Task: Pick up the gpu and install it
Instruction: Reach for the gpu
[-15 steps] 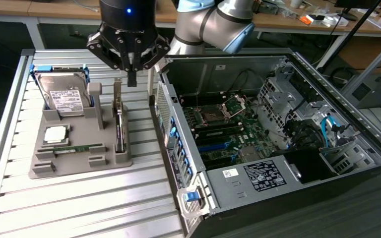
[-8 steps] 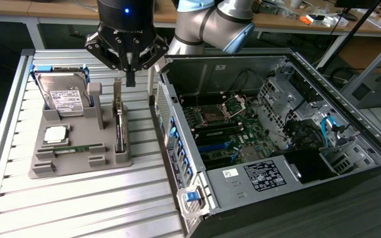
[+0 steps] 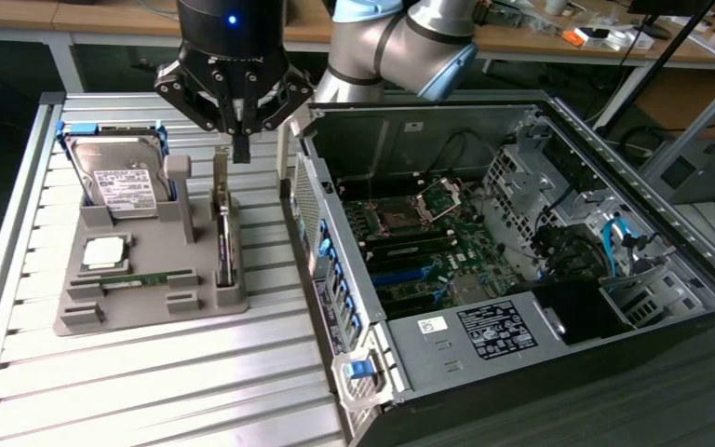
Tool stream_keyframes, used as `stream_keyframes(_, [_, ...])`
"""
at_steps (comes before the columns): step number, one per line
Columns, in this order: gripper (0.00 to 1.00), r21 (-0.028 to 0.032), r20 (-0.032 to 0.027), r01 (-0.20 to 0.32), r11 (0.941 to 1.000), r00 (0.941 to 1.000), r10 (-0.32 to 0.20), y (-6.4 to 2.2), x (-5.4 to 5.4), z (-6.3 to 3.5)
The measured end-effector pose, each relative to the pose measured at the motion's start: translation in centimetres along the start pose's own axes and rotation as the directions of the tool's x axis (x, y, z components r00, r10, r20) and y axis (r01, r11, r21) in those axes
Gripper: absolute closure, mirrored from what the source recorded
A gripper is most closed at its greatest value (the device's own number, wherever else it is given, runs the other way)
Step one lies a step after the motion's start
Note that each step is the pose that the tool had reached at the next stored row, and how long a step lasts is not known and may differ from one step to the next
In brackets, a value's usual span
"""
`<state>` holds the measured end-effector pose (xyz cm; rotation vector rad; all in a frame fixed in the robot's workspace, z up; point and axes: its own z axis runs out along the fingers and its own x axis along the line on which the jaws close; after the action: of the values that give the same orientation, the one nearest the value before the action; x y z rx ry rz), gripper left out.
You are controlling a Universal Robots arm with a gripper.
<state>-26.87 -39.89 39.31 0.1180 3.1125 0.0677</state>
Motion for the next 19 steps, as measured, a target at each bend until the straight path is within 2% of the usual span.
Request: stream_keyframes(19, [0.89, 0.0, -0.0001, 0.0, 1.0, 1.0, 0.0, -0.06, 0.76, -0.02])
